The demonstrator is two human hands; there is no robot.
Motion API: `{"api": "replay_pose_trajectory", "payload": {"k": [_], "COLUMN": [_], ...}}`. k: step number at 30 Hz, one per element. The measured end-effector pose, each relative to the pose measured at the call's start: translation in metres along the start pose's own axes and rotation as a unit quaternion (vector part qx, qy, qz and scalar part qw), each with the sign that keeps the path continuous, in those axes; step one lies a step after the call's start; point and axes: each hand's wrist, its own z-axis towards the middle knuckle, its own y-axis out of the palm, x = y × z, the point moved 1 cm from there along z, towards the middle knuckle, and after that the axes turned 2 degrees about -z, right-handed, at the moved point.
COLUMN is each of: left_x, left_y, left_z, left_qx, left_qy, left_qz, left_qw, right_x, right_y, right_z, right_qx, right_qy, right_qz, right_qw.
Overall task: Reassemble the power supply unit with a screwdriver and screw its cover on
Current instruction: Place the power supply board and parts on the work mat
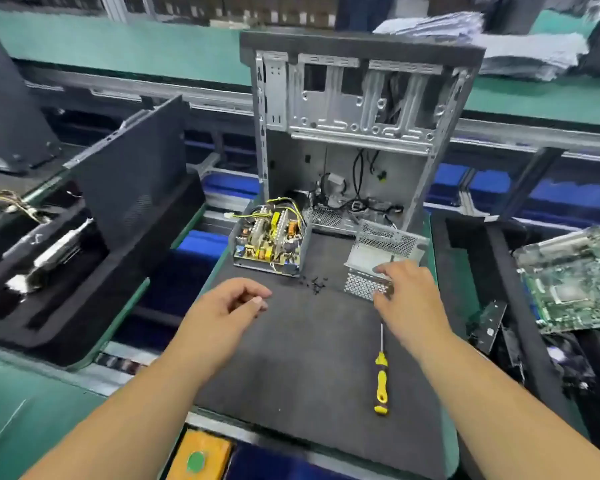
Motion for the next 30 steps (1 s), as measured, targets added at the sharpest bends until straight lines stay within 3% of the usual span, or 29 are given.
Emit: {"api": "replay_pose_trajectory", "payload": {"k": [2, 6, 10, 15, 18, 20, 23, 25, 28, 30], "left_x": [0.002, -0.004, -0.006, 0.005, 0.021, 0.036, 0.055, 0.068, 0.074, 0.069], "left_y": [-0.002, -0.007, -0.015, -0.015, -0.006, -0.001, 0.002, 0.004, 0.003, -0.002], "left_z": [0.014, 0.039, 0.061, 0.089, 0.109, 0.119, 0.144, 0.157, 0.167, 0.163], "left_qx": [-0.014, -0.042, -0.063, -0.078, -0.078, -0.088, -0.107, -0.143, -0.227, -0.305], "left_qy": [0.005, 0.008, 0.019, 0.032, 0.048, 0.083, 0.114, 0.068, -0.082, -0.084], "left_qz": [-0.020, -0.030, -0.025, -0.046, -0.036, -0.033, 0.056, 0.085, 0.006, -0.030], "left_qw": [1.000, 0.999, 0.997, 0.995, 0.995, 0.992, 0.986, 0.984, 0.970, 0.948], "right_x": [-0.009, -0.014, -0.009, -0.004, -0.013, -0.021, -0.028, -0.032, -0.039, -0.040], "right_y": [0.008, 0.024, 0.023, -0.002, -0.026, -0.042, -0.055, -0.058, -0.058, -0.056], "right_z": [0.016, 0.037, 0.045, 0.040, 0.030, 0.022, 0.008, 0.000, -0.004, -0.004], "right_qx": [0.001, -0.038, -0.048, 0.004, 0.037, 0.080, 0.143, 0.172, 0.187, 0.201], "right_qy": [-0.011, -0.003, 0.000, -0.001, -0.111, -0.217, -0.330, -0.380, -0.423, -0.434], "right_qz": [-0.118, -0.214, -0.211, -0.156, -0.150, -0.184, -0.212, -0.220, -0.236, -0.244], "right_qw": [0.993, 0.976, 0.976, 0.988, 0.982, 0.955, 0.909, 0.882, 0.855, 0.844]}}
